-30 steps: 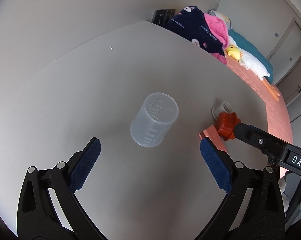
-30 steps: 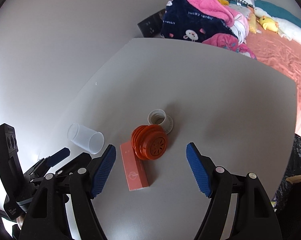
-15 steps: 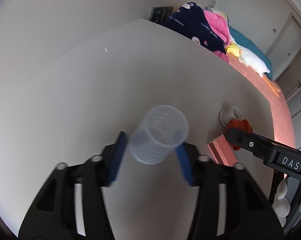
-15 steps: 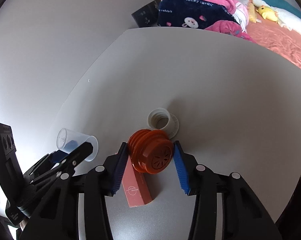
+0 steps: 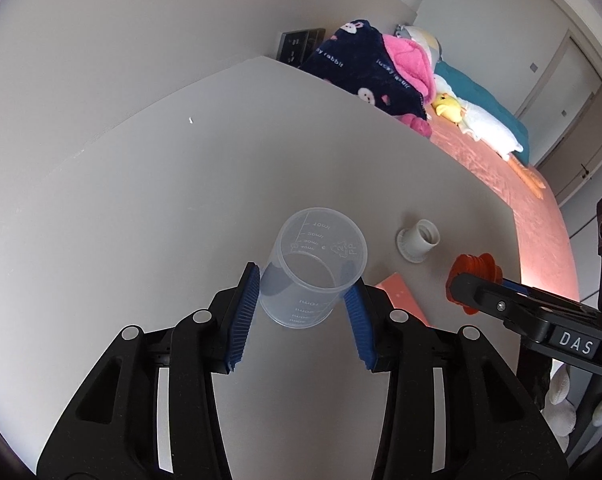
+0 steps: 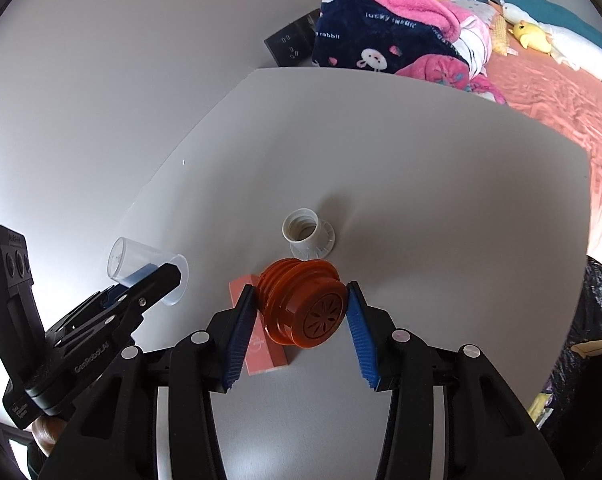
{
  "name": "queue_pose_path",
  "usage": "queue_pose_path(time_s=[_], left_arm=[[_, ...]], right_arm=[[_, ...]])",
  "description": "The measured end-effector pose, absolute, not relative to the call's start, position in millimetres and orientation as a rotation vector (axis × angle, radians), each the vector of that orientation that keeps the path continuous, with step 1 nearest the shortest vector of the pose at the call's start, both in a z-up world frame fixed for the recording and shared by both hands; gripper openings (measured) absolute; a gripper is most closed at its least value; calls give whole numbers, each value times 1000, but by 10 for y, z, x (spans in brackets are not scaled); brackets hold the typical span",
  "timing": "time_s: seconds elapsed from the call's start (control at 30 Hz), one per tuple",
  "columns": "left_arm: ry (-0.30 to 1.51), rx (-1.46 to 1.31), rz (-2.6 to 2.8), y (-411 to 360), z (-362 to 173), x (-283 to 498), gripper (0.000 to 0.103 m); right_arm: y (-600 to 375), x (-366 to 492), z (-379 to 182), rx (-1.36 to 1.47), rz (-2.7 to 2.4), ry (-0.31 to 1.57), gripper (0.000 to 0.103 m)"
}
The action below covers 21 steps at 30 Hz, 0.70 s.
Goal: Collect trash
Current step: 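Grasp the clear measuring cup with the left tool while the right tool grasps the orange lid, then carry the cup and orange lid over the trash bag and release both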
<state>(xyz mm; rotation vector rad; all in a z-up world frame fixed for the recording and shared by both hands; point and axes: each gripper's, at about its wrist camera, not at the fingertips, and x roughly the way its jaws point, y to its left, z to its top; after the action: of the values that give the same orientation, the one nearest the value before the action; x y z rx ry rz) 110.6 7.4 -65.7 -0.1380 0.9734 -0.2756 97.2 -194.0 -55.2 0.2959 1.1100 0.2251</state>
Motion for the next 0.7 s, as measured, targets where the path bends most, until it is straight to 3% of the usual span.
queue_pose_path(time_s=[0.7], left_arm=[[914, -99, -440, -627, -138, 739, 42]], right_arm=[[-2578, 347, 74, 331, 176, 972, 47]])
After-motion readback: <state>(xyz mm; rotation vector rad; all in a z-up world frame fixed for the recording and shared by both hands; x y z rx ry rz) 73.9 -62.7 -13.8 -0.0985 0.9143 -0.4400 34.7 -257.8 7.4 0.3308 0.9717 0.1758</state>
